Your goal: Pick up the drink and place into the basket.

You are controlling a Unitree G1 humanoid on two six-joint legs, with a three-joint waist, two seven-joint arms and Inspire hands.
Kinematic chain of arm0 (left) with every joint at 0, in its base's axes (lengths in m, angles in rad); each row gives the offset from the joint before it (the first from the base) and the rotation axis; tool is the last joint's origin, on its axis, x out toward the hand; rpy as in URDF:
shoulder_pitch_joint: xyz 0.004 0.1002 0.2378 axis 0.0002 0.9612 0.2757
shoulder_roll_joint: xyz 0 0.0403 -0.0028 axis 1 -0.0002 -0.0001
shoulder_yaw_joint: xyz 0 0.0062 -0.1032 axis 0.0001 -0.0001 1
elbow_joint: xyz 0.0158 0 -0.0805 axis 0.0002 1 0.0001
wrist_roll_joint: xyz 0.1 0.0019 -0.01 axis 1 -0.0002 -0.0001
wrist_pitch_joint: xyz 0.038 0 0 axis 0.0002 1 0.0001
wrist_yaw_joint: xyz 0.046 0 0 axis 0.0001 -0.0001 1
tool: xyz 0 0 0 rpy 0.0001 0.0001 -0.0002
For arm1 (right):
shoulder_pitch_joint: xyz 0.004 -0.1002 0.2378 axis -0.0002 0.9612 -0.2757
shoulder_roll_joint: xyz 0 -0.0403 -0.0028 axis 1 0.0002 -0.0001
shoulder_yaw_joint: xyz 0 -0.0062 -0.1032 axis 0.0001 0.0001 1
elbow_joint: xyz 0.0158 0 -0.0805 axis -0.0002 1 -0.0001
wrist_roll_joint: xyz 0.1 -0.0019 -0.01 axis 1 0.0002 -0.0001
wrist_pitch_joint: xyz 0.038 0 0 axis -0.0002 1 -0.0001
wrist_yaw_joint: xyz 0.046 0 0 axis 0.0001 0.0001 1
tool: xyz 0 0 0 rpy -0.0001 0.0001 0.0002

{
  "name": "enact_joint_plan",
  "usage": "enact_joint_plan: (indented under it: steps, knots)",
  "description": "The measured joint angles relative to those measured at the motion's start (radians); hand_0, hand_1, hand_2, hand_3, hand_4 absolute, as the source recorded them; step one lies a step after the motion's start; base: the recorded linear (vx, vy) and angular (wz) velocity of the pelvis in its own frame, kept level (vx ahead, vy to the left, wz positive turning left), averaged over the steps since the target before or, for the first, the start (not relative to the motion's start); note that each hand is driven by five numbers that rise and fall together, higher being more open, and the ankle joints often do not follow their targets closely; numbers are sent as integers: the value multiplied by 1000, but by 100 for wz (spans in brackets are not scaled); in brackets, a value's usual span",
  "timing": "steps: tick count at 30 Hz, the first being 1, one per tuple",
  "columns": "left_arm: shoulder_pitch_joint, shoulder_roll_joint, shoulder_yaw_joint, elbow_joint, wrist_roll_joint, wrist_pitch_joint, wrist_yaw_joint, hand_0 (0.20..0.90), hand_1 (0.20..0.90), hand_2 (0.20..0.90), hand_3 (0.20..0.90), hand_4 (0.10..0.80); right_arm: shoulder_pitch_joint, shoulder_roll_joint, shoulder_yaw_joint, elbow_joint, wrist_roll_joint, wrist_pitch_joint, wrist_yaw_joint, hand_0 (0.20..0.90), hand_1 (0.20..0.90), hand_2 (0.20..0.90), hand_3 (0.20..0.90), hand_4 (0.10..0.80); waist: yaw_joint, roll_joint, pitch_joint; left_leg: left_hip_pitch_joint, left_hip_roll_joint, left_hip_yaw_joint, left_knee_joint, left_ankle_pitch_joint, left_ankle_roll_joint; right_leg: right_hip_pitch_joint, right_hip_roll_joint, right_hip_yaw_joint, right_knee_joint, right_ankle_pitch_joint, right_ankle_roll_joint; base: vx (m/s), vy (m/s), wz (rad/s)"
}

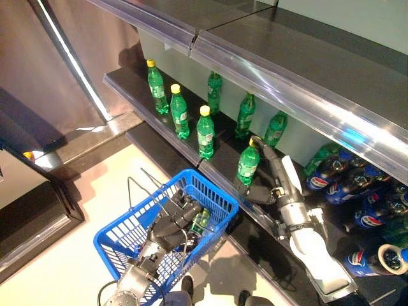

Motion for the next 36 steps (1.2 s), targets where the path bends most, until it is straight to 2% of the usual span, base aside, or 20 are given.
enact_joint_plan:
  steps: [3, 11, 20, 31, 36]
  knots:
    - [7, -3, -1, 0, -15, 0, 0, 300, 300, 300, 200, 100, 1, 8, -5, -3, 0, -57, -74, 900, 900, 900, 900, 800, -11, 2, -1, 0, 0, 3, -4, 0, 0, -4, 0, 1, -2, 0, 0, 1, 8, -1]
    - [22, -6, -28, 1, -22, -24, 0, 300, 300, 300, 200, 100, 14, 35, -41, 1, 0, -57, -228, 900, 900, 900, 900, 800, -14, 22, -11, 0, 1, 13, -10, 0, 0, -7, 2, 11, -11, 4, 1, 10, 13, -4]
    - [26, -7, -44, 7, -43, -44, 0, 300, 300, 300, 200, 100, 14, 36, -27, 4, 1, -53, -258, 900, 900, 900, 900, 800, -8, 37, -18, -2, 1, 11, -10, 0, 0, -8, 2, 9, -11, 4, 1, 0, 0, 0]
    - [38, -9, -71, 19, -59, -61, 0, 300, 300, 300, 200, 100, 14, 75, 18, 156, 185, -16, -282, 900, 900, 900, 900, 800, 24, 52, -21, -19, -3, -7, -4, 0, 0, -10, -1, -9, -12, 4, 1, 26, 15, 4]
    - [40, -17, -77, 27, -59, -60, 0, 300, 300, 300, 200, 100, 17, 90, 49, 163, 205, 3, -266, 900, 900, 900, 900, 800, 39, 64, -17, -21, -4, -13, -4, 0, 0, -8, -2, -17, -13, 4, 1, 56, 14, 5]
